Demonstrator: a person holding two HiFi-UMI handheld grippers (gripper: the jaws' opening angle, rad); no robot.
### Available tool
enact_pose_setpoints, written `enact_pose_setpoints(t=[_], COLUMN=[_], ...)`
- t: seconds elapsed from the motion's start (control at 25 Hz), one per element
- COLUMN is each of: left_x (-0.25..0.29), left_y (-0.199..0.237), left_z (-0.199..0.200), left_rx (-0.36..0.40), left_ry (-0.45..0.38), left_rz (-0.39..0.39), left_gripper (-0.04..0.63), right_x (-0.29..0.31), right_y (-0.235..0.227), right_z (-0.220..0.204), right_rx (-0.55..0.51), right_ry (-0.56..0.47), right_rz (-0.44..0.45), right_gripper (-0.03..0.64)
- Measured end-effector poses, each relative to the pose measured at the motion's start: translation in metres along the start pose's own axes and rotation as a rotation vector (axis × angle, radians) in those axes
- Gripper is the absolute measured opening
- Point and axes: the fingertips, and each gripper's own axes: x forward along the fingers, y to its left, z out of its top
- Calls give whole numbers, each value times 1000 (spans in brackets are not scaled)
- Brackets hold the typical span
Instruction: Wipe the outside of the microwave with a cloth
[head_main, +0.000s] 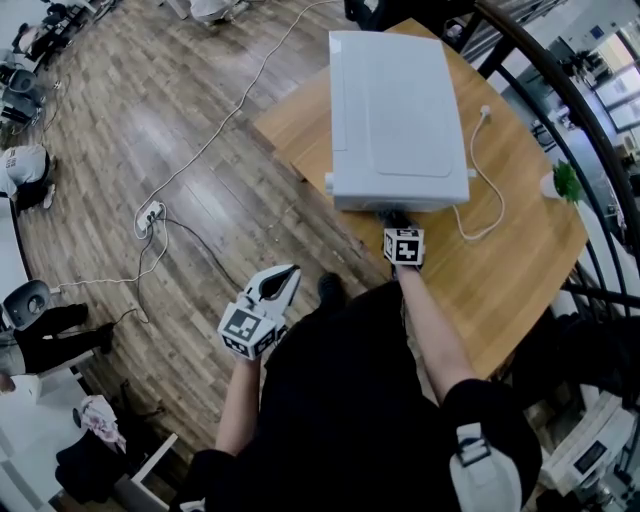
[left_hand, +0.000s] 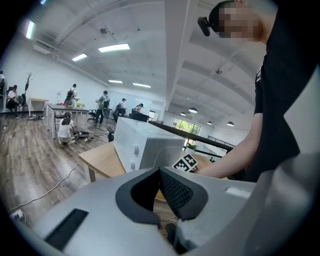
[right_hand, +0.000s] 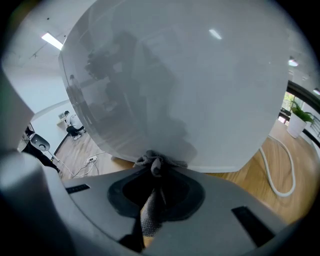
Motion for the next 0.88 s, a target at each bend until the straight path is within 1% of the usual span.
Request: enact_pose_setpoints(t=[0.16, 0.24, 0.32, 0.52, 0.8, 0.88], left_x=[-9, -12, -15, -21, -27, -30], left_y=[4, 7, 10, 13, 15, 17], left_z=[-6, -6, -6, -8, -10, -11], left_rx=[-12, -9, -10, -12, -15, -16], left_ry=[7, 0, -3, -8, -11, -11], left_rz=[16, 21, 26, 31, 36, 40], left_gripper=[0, 0, 0, 0, 0, 0], right_x=[3, 5, 8, 16, 15, 18], right_y=[16, 26, 37, 52, 74, 79], right_z=[-4, 3, 2, 0, 14, 5], right_rx=[-11, -14, -12, -30, -42, -36], right_ry=[20, 1, 10, 14, -12, 21], right_rz=[16, 33, 53, 69, 97, 106], right_gripper=[34, 34, 34, 34, 34, 34])
